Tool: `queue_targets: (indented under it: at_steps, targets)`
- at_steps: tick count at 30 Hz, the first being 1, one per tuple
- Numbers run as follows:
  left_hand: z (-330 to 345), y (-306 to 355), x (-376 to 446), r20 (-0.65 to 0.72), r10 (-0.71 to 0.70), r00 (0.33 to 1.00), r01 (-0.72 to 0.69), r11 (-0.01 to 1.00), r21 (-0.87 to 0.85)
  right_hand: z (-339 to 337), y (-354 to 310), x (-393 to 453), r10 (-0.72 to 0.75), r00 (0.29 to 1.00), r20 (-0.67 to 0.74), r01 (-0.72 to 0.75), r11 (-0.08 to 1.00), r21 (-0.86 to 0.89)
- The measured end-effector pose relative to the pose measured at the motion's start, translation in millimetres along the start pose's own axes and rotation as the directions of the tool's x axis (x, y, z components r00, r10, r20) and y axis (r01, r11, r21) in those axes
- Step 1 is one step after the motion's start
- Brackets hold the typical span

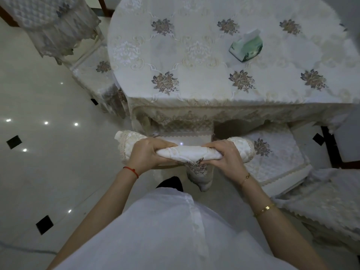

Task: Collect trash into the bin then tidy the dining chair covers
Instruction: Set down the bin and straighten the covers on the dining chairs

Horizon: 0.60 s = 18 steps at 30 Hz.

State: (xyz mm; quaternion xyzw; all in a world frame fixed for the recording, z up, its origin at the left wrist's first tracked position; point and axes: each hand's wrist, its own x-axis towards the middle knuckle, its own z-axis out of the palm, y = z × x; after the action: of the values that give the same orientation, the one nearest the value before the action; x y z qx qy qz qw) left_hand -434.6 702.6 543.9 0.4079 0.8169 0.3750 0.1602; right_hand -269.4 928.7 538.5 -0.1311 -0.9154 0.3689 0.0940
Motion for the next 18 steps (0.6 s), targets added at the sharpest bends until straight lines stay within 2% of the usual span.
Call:
queue_targets:
  at_steps: [5,8,18]
  targets:
    - [-6.2,-7.4,25.6,0.026,0.013,1.0,-0.014,0.999,0.038,-5.0,5.4,26.7,0.042,0.999,0.029,-0.041,0.999,-0.011]
    - [-11.9,-6.6,39.1,0.031,-0.027,0.999,0.026,0.999,0.024,-6.7,7.7,39.8,0.073,0.997,0.034,-0.072,0.997,-0.006]
    - [-17.9,-13.0,73.3,0.048,-0.058,0.997,0.058,0.998,-0.003,-14.8,12.0,73.8,0.082,0.996,0.037,-0.082,0.996,0.015]
